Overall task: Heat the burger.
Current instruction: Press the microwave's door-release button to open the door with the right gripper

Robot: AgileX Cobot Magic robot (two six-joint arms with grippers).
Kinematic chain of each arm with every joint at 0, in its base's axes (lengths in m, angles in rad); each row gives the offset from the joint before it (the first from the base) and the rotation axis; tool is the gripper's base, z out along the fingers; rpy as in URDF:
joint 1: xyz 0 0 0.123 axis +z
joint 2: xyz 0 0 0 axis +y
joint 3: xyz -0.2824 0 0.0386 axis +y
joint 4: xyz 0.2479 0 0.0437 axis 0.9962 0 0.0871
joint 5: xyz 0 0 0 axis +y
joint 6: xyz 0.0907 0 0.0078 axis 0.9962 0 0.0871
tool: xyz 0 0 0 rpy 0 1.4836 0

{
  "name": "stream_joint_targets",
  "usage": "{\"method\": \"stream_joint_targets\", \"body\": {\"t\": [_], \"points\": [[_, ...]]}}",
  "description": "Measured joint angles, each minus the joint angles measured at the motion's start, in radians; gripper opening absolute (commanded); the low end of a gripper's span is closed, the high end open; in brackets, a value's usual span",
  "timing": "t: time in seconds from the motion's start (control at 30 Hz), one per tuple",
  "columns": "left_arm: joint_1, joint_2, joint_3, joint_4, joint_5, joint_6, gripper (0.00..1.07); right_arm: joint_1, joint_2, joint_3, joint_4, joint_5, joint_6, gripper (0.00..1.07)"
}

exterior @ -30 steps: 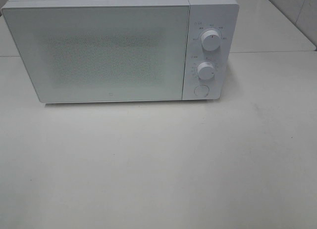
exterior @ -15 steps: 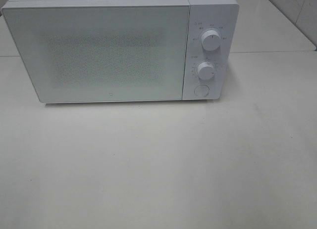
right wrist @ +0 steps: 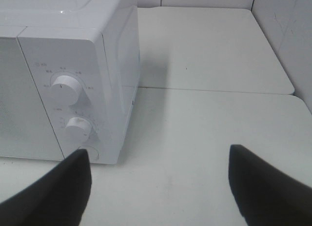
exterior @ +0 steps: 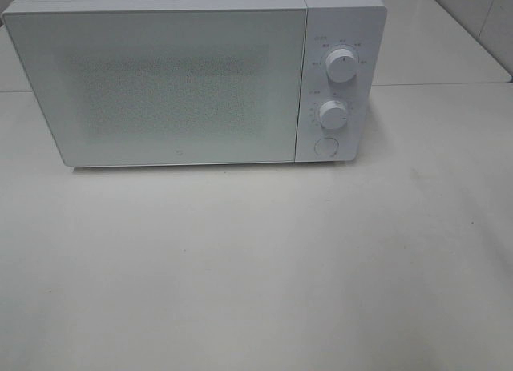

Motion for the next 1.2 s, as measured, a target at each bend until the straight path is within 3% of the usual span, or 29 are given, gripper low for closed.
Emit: {"method": "stream_joint_targets", "body": {"t": [0.17, 0.33, 0.4, 0.43, 0.5, 0.53, 0.57, 0.6, 0.67, 1.2], "points": [[0.000, 0.000, 0.000, 0.000, 0.000, 0.000, 1.00, 0.000, 0.046, 0.064, 0.000, -0.168, 0.037, 0.75], [0.000, 0.000, 0.000, 0.000, 0.000, 0.000, 1.00, 0.000, 0.140, 0.126, 0.000, -0.326, 0.090, 0.62], [0.000, 0.000, 0.000, 0.000, 0.000, 0.000, 1.00, 0.000, 0.204, 0.151, 0.000, -0.388, 0.106, 0.49], [0.000, 0.000, 0.000, 0.000, 0.000, 0.000, 1.00, 0.000, 0.204, 0.151, 0.000, -0.388, 0.106, 0.49], [0.000, 0.000, 0.000, 0.000, 0.000, 0.000, 1.00, 0.000, 0.281, 0.161, 0.000, -0.449, 0.122, 0.31], [0.000, 0.000, 0.000, 0.000, 0.000, 0.000, 1.00, 0.000, 0.281, 0.161, 0.000, -0.449, 0.122, 0.31], [0.000, 0.000, 0.000, 0.000, 0.000, 0.000, 1.00, 0.000, 0.326, 0.161, 0.000, -0.497, 0.143, 0.18], [0.000, 0.000, 0.000, 0.000, 0.000, 0.000, 1.00, 0.000, 0.326, 0.161, 0.000, -0.497, 0.143, 0.18], [0.000, 0.000, 0.000, 0.000, 0.000, 0.000, 1.00, 0.000, 0.391, 0.161, 0.000, -0.560, 0.224, 0.03], [0.000, 0.000, 0.000, 0.000, 0.000, 0.000, 1.00, 0.000, 0.638, 0.160, 0.000, -0.774, 0.854, 0.00]]}}
